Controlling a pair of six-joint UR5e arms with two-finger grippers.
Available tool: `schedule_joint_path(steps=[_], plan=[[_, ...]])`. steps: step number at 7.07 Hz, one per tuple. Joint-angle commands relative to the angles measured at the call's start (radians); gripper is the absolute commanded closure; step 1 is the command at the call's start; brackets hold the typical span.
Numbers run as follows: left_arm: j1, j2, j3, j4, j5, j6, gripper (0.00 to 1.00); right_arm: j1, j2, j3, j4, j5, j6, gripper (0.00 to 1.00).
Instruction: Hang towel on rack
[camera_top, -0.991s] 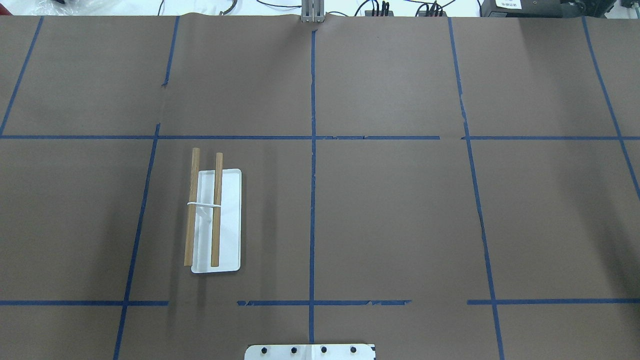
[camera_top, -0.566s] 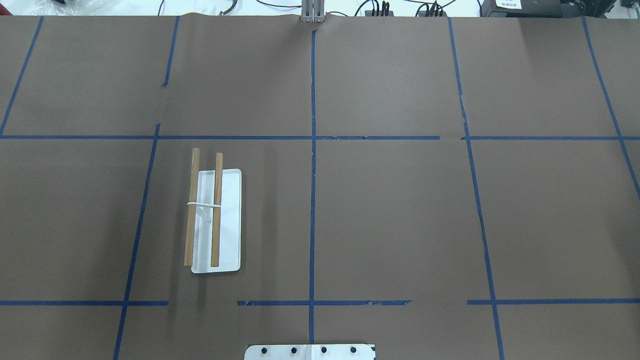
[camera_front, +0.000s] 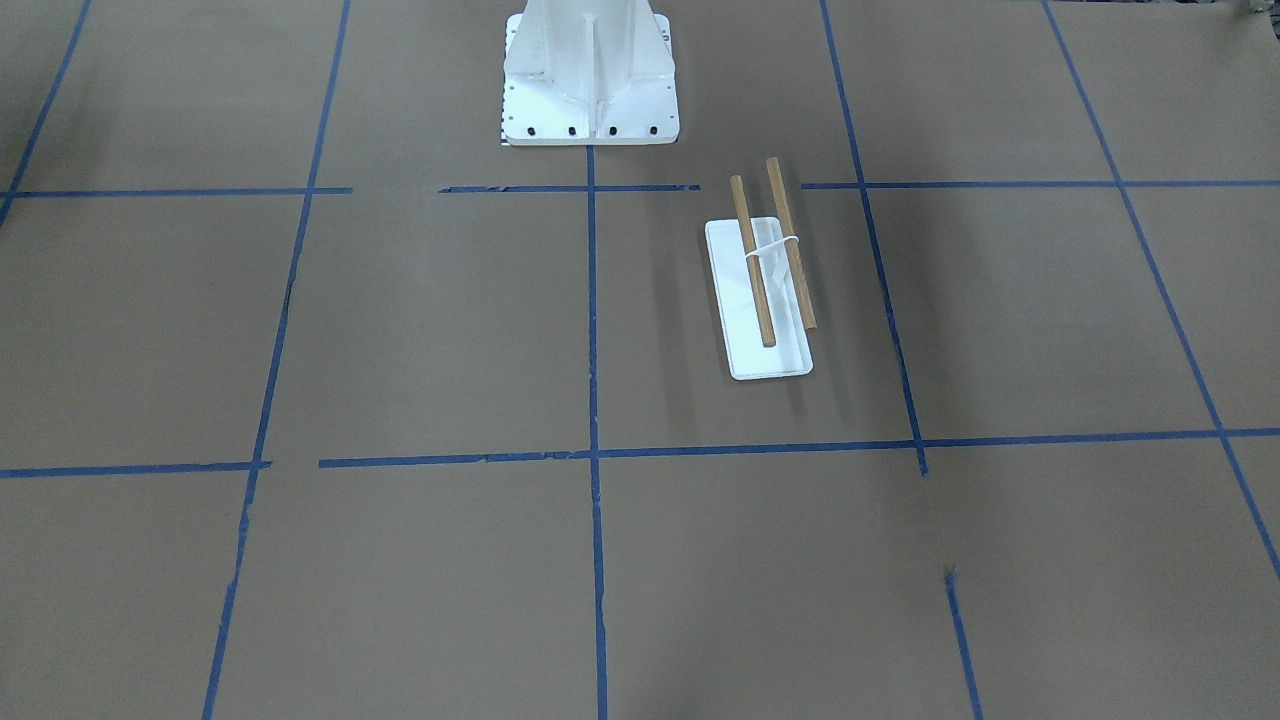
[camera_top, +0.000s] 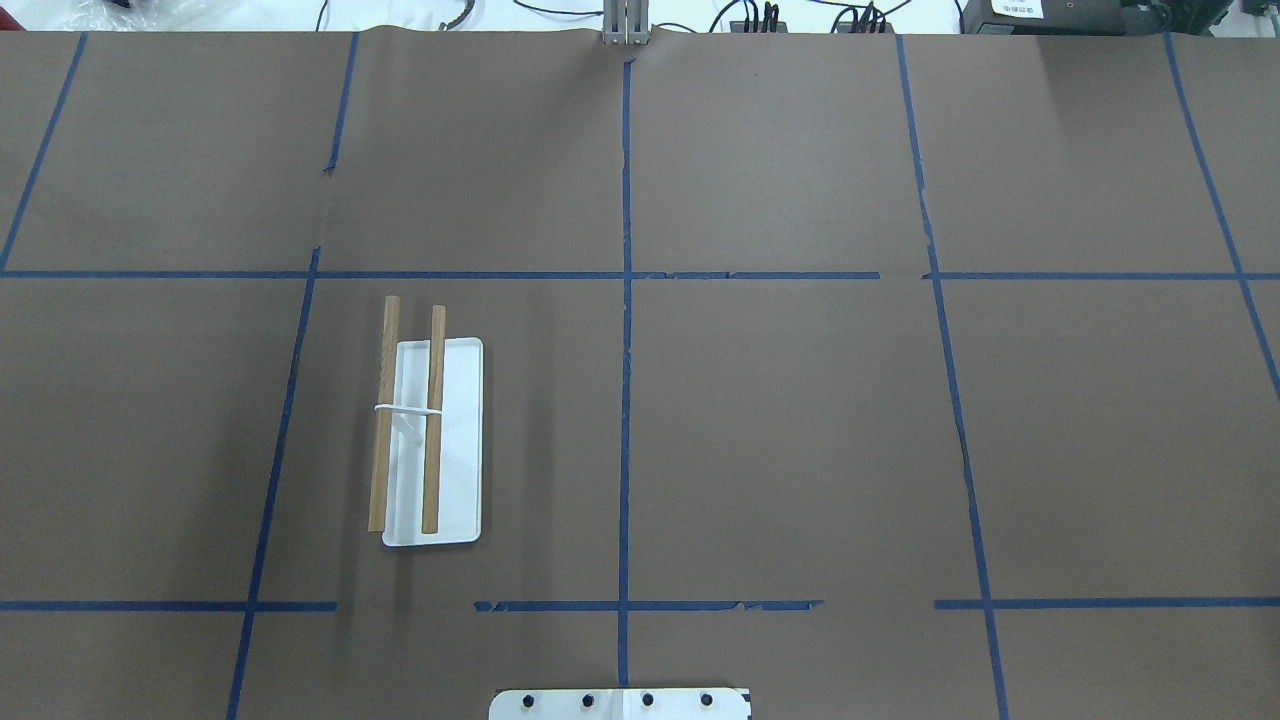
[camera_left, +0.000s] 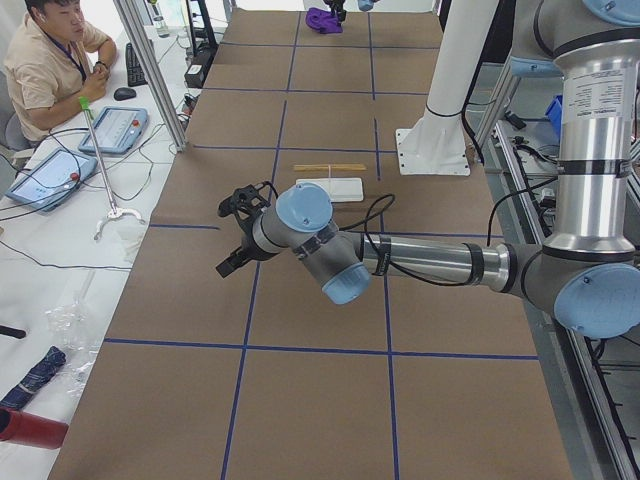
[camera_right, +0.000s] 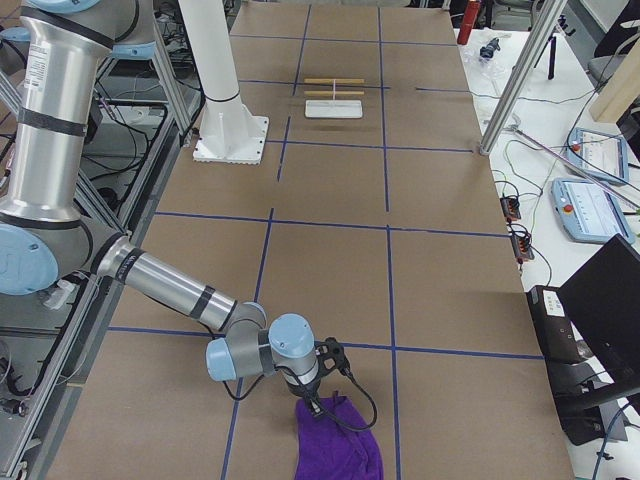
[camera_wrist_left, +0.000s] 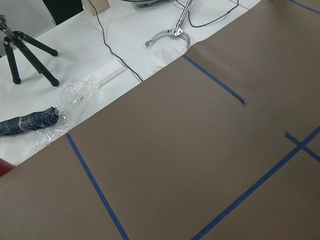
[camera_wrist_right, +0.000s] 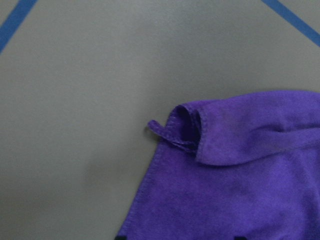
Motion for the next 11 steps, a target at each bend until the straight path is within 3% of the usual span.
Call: schedule_joint_path(steps=[1,5,7,9,10,11], plan=[[0.000,0.000,0.000,-0.001,0.000,0.000,0.00,0.016,0.033,-0.075,0.004,-0.006,-0.024,0.24],[0.000,-0.003,0.000,0.001,0.002,0.002,0.00,0.016,0.021,-0.118,0.010,-0.009,-0.011,0.31],[0.000,-0.003,0.000,0.001,0.002,0.002,0.00,0.019,0.018,-0.126,0.025,-0.007,0.092,0.27],[0.000,0.004,0.002,-0.018,0.002,0.002,0.00,0.019,0.018,-0.128,0.028,-0.007,0.100,0.79],[0.000,0.005,0.000,-0.018,0.002,0.002,0.00,0.019,0.021,-0.125,0.028,-0.007,0.100,1.00],[0.000,0.007,0.002,-0.021,0.002,0.002,0.00,0.019,0.022,-0.122,0.028,-0.006,0.098,1.00]])
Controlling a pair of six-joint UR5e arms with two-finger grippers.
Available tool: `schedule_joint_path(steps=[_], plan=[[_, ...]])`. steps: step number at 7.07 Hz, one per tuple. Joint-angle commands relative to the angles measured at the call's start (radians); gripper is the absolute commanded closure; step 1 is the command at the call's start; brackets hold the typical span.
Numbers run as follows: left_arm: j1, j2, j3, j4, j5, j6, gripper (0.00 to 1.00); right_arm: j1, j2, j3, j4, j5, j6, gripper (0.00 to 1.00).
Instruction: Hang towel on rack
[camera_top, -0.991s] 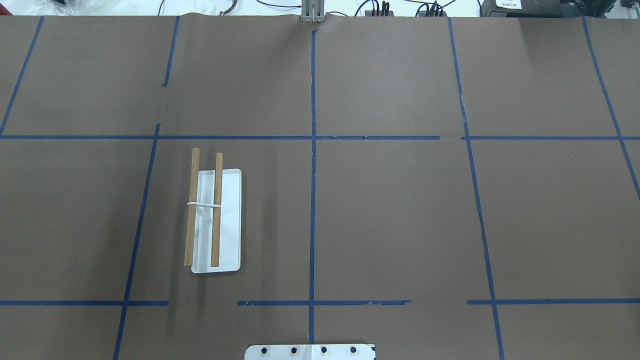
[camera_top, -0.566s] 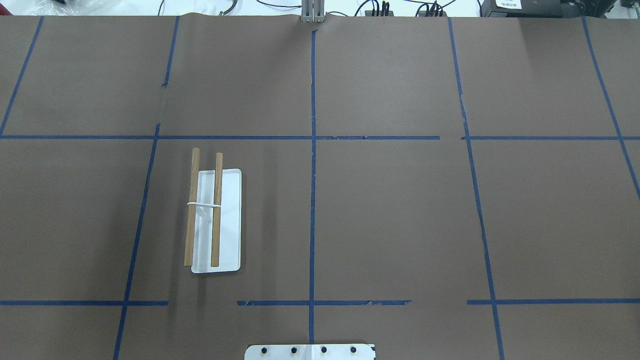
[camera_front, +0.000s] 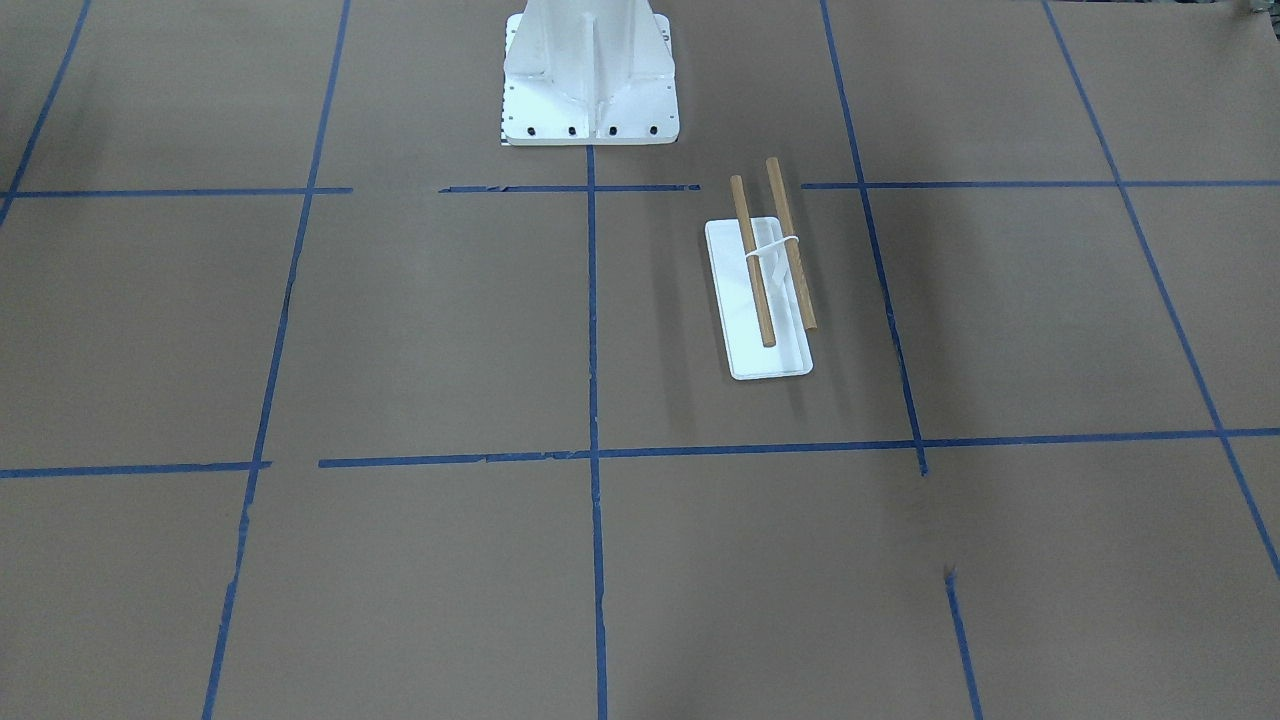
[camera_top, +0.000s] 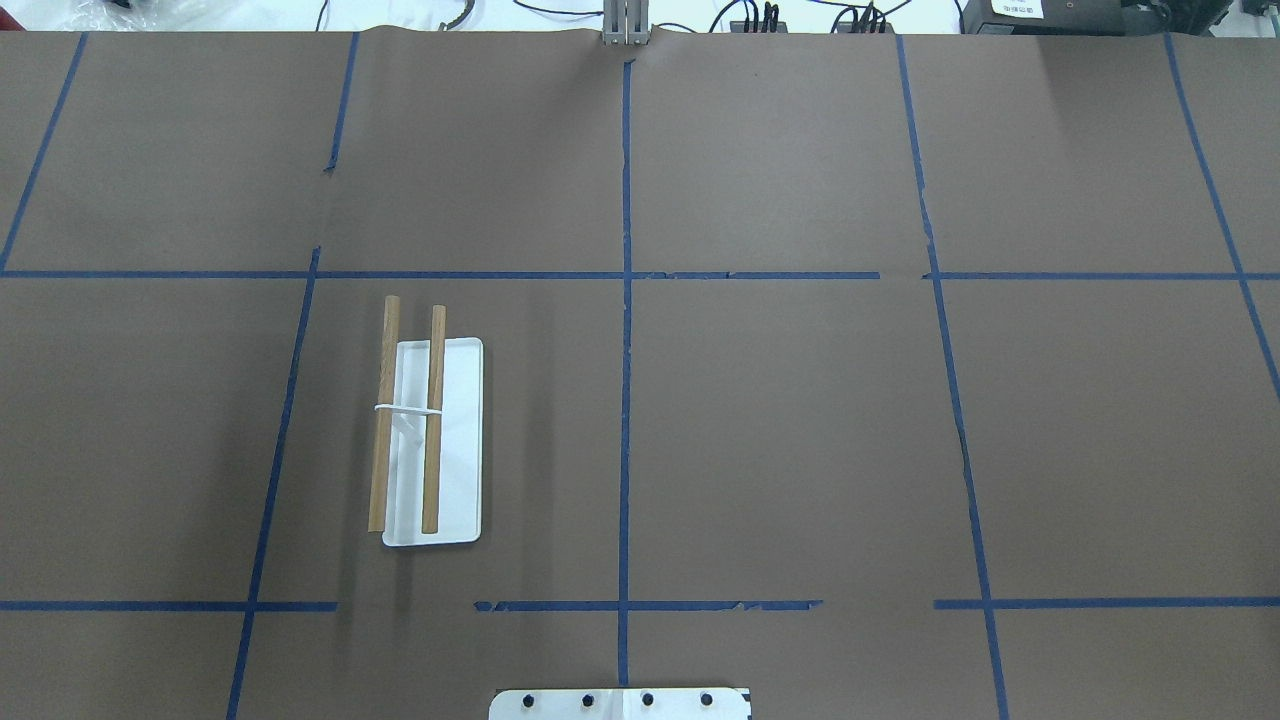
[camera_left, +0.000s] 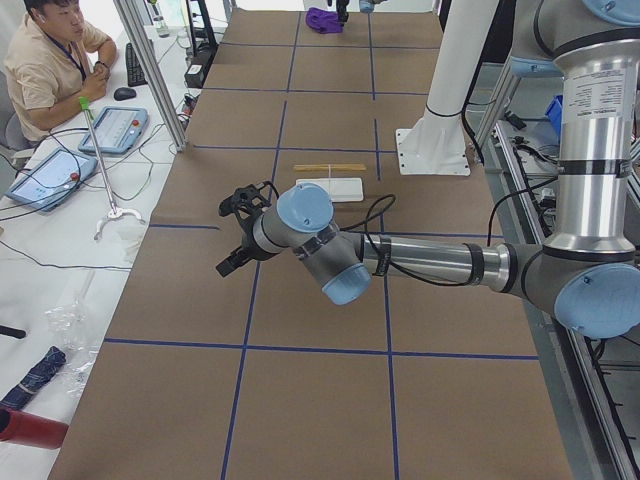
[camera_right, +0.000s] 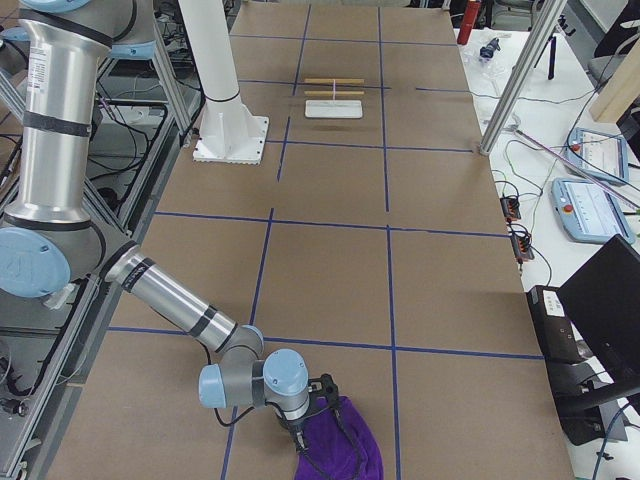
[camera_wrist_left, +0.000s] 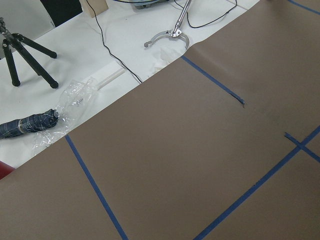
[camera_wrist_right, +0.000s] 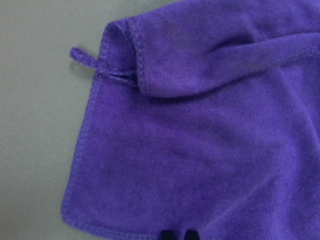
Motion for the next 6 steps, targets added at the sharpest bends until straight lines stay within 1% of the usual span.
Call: schedule_joint_path(steps=[1,2,4,5,6], plan=[[0.000,0.002,0.001,-0.002,0.000,0.000,0.00,0.000,0.002,0.009,0.002,0.003,-0.006,1.00],[0.000,0.002,0.001,-0.002,0.000,0.000,0.00,0.018,0.005,0.026,0.005,0.007,-0.017,1.00],[0.000,0.002,0.002,-0.002,0.001,0.000,0.00,0.110,0.001,0.161,-0.032,0.044,-0.021,1.00],[0.000,0.002,0.001,-0.002,0.000,0.000,0.00,0.120,0.001,0.280,-0.096,0.056,-0.021,1.00],[0.003,0.001,0.001,0.000,0.000,0.000,0.00,0.117,0.007,0.453,-0.224,0.059,-0.021,1.00]])
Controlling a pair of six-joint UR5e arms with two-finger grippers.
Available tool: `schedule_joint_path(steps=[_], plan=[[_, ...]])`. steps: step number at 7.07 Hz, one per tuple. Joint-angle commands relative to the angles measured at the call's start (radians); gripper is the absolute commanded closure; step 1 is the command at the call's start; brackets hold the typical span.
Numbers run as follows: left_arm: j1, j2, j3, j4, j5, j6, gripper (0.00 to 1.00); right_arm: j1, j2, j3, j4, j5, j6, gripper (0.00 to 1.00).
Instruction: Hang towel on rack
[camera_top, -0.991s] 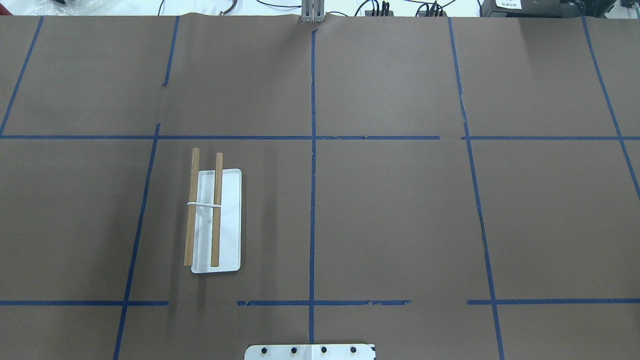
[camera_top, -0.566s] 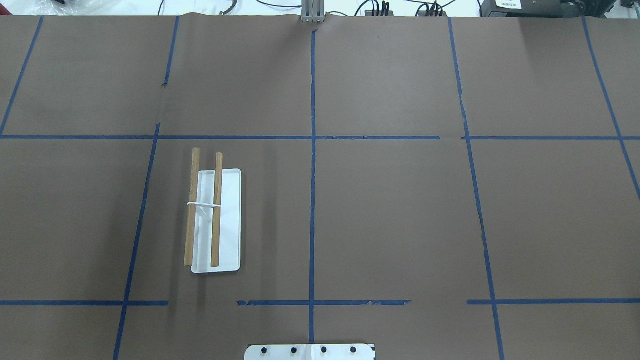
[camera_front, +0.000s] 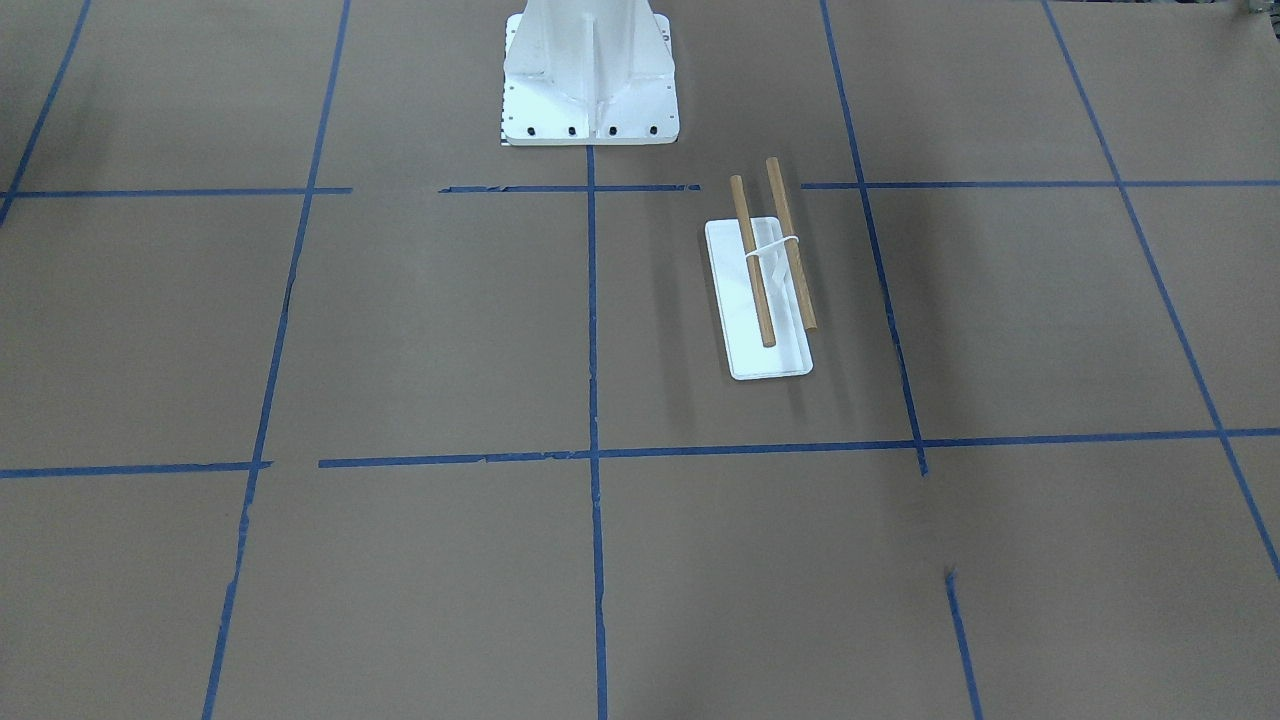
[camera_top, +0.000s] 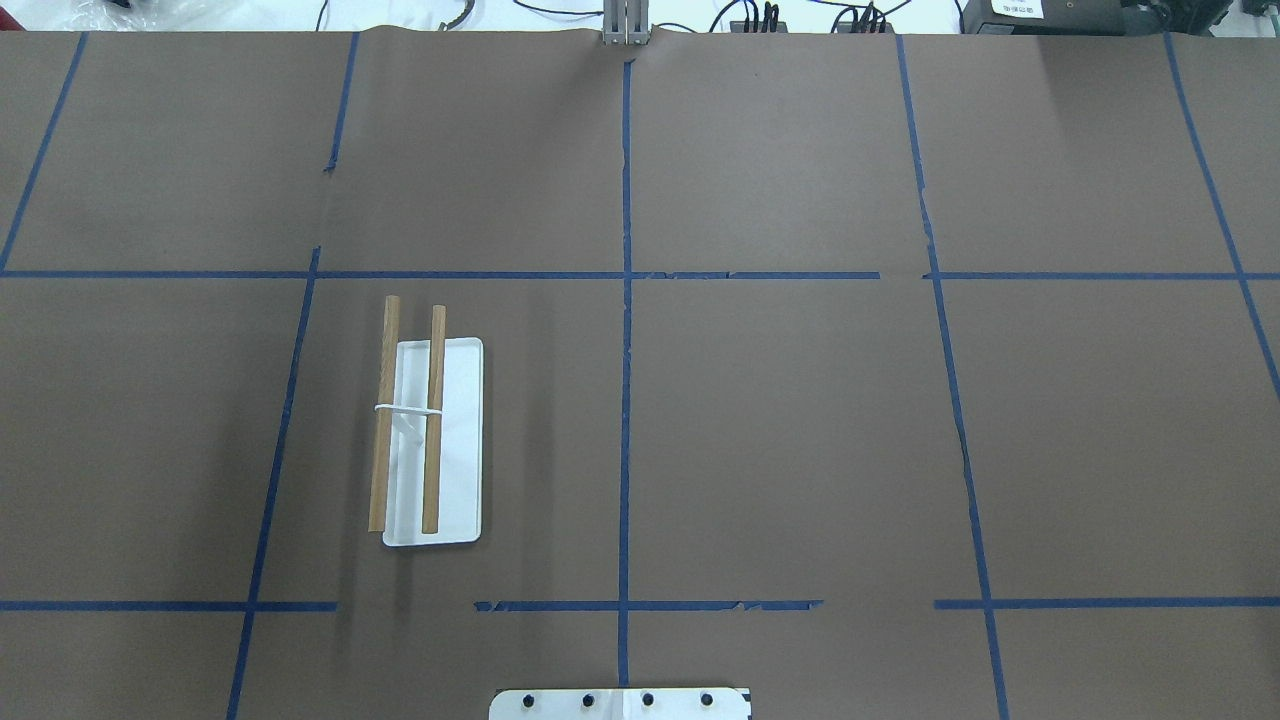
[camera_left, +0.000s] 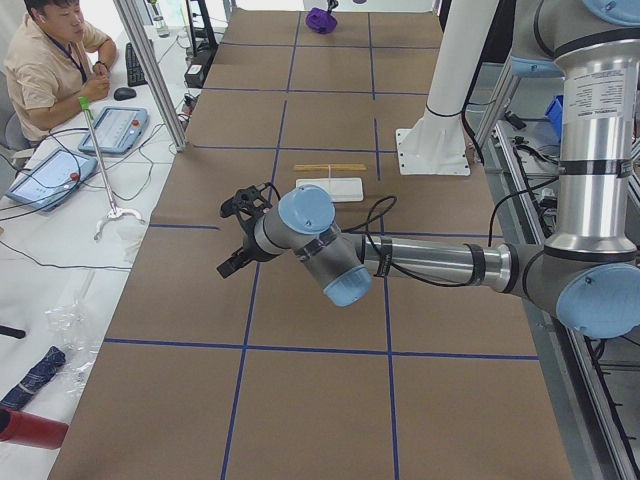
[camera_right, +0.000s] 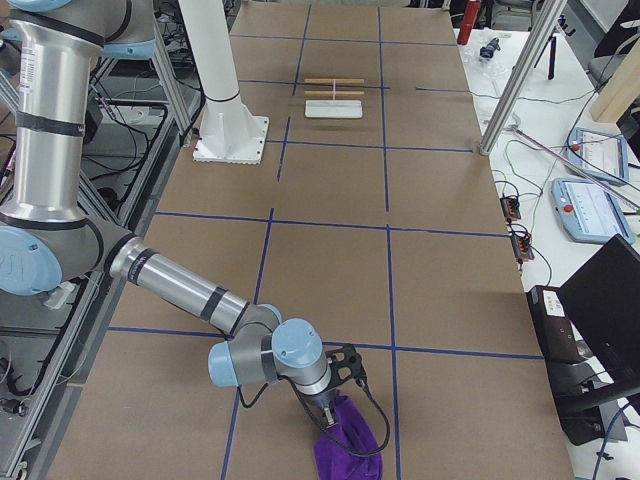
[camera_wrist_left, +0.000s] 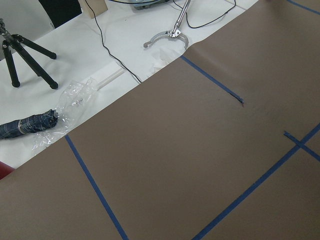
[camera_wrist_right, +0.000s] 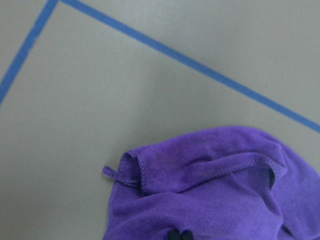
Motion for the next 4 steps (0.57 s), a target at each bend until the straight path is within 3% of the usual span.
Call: schedule_joint_path(steps=[1,2,3,4], plan=[[0.007,-0.003,0.000,0.003,0.000,-0.003,0.00,0.005,0.036,0.390,-0.337,0.010,0.007,1.00],[0.014,-0.006,0.000,0.006,-0.002,-0.012,0.00,0.003,0.120,0.571,-0.580,0.041,0.021,1.00],[0.043,-0.009,0.000,0.012,0.000,-0.021,0.00,0.002,0.235,0.617,-0.669,0.172,0.041,1.00],[0.089,-0.023,-0.002,0.012,0.006,-0.160,0.00,-0.041,0.254,0.634,-0.657,0.292,0.159,1.00]])
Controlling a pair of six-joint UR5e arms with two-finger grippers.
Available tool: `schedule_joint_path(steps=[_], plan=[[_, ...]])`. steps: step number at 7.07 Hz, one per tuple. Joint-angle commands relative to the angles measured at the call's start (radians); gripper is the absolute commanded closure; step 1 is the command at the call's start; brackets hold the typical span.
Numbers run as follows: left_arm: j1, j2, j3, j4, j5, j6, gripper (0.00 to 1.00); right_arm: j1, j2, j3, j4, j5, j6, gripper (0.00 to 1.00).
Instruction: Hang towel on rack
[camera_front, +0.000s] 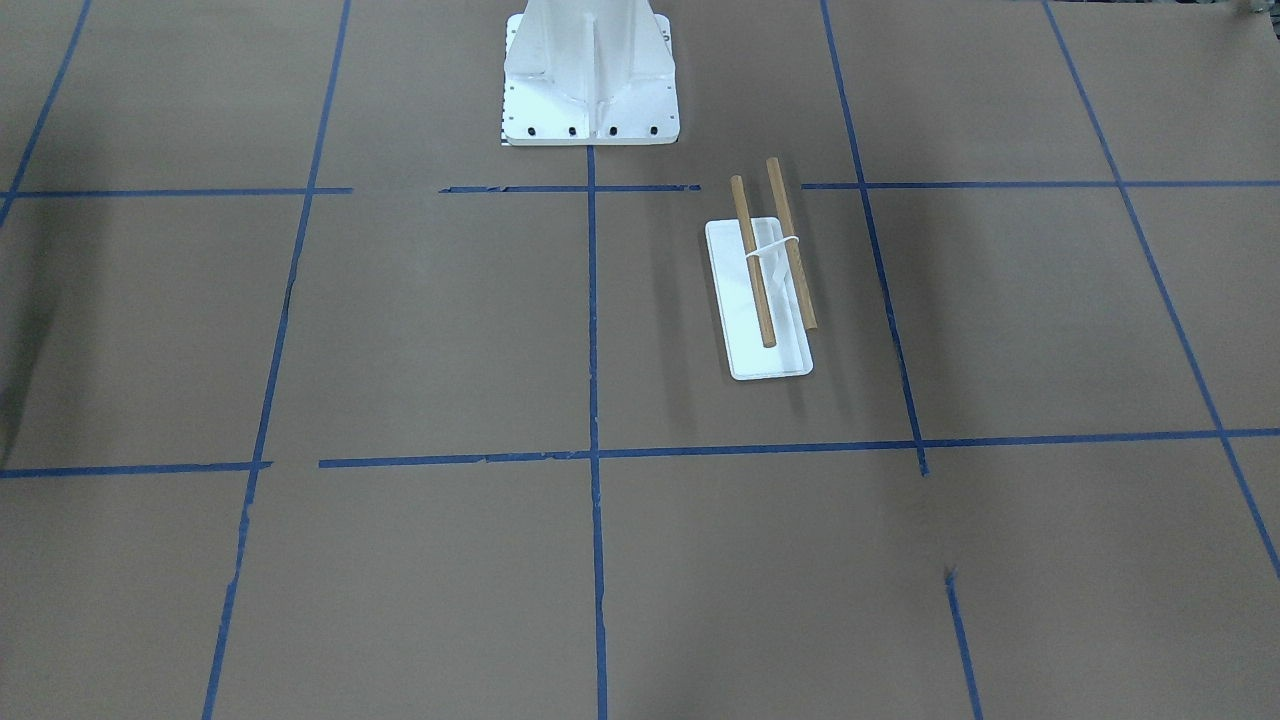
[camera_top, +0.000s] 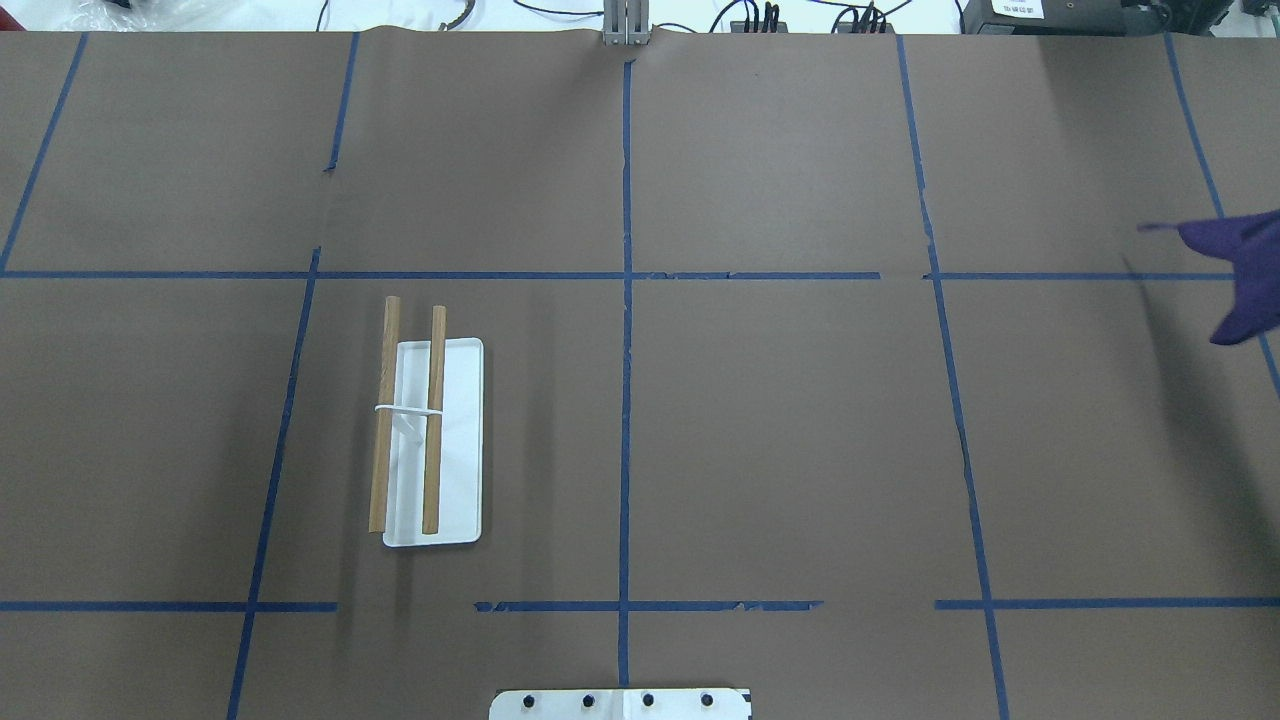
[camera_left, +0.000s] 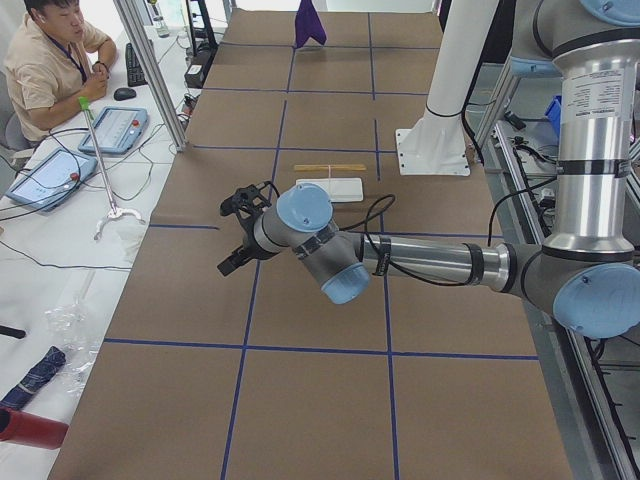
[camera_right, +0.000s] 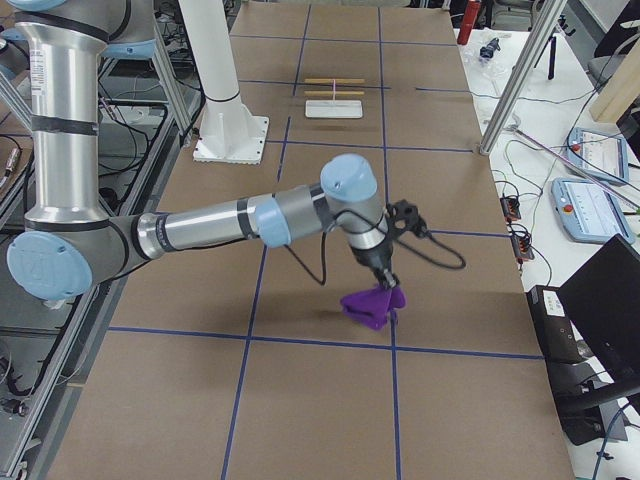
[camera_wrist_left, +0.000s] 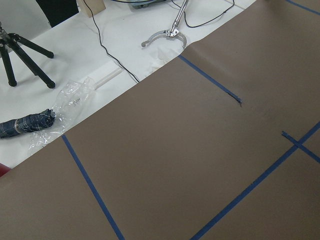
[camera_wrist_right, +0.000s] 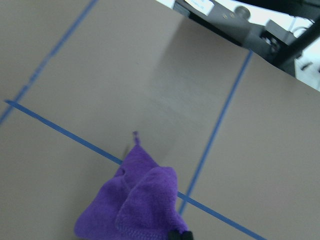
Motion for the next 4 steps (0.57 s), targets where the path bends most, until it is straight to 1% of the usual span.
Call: schedule_joint_path(steps=[1,2,3,4], plan=[[0.107,-0.025,-0.016,0.005,0.008,-0.285,0.00,-0.103,0.112,0.088,-0.052,0.119,0.199,1.00],[0.167,-0.073,-0.035,0.019,0.010,-0.476,0.00,-0.191,0.153,0.109,-0.051,0.105,0.326,1.00],[0.222,-0.120,-0.065,0.037,0.011,-0.635,0.00,-0.295,0.246,0.117,-0.051,0.039,0.459,1.00],[0.274,-0.180,-0.087,0.042,0.011,-0.809,0.00,-0.402,0.303,0.123,-0.040,0.013,0.608,1.00]])
